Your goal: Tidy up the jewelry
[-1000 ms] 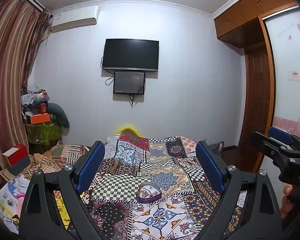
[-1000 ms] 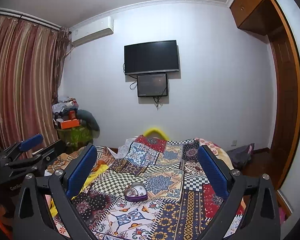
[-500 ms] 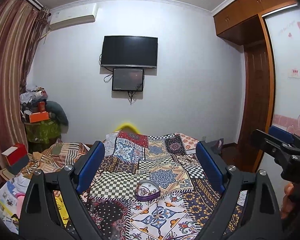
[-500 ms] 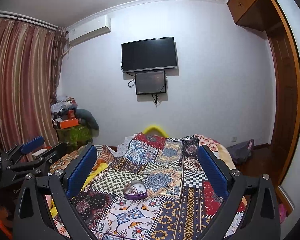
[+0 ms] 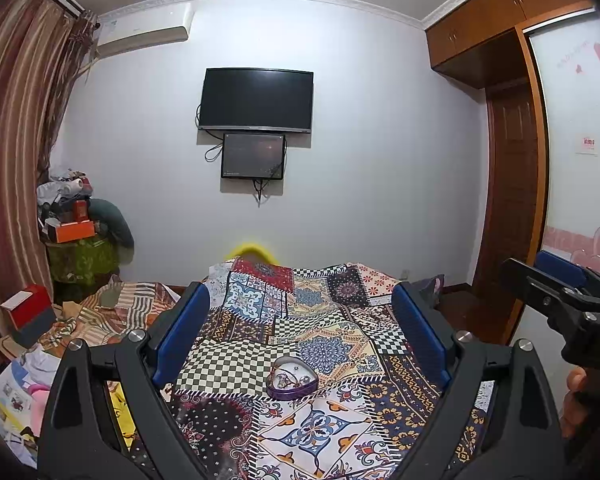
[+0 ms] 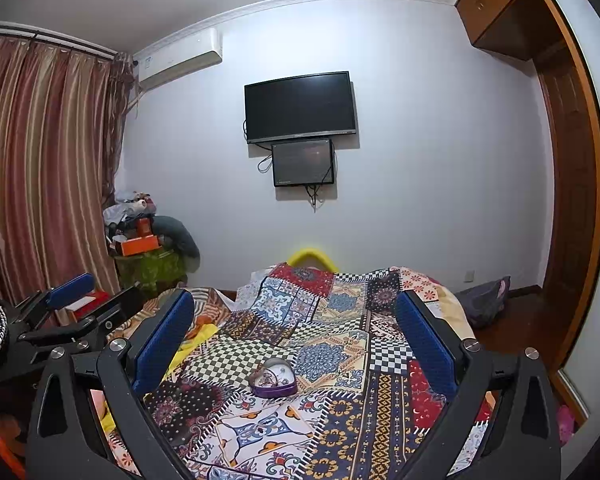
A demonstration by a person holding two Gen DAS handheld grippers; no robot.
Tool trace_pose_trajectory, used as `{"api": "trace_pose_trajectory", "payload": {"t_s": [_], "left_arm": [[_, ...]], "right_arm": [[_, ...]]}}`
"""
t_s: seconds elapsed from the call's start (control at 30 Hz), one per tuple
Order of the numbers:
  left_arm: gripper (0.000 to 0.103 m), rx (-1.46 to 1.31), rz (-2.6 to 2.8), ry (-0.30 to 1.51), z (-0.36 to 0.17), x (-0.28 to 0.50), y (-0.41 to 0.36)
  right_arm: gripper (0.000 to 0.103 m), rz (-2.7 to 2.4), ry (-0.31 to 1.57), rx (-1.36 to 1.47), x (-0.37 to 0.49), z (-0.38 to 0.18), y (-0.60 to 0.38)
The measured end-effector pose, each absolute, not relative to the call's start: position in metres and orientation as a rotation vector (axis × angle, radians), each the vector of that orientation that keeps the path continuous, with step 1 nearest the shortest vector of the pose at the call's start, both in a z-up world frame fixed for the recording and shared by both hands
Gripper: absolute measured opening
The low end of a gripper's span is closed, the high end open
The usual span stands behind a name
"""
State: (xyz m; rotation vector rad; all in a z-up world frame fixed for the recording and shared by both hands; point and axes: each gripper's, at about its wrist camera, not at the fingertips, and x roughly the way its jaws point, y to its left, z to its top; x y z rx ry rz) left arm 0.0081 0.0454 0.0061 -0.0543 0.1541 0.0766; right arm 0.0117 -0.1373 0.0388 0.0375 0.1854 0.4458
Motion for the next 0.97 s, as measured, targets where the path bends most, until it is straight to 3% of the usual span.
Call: {"api": "trace_pose_trajectory", "payload": {"t_s": [0.97], "left_arm": [[0.092, -0.058, 0.050, 0.176, -0.0026, 0.0176, 0.0461]], "right_arm": [[0.100, 0.449, 0.207, 0.035, 0.0190, 0.0365, -0.1334]]}}
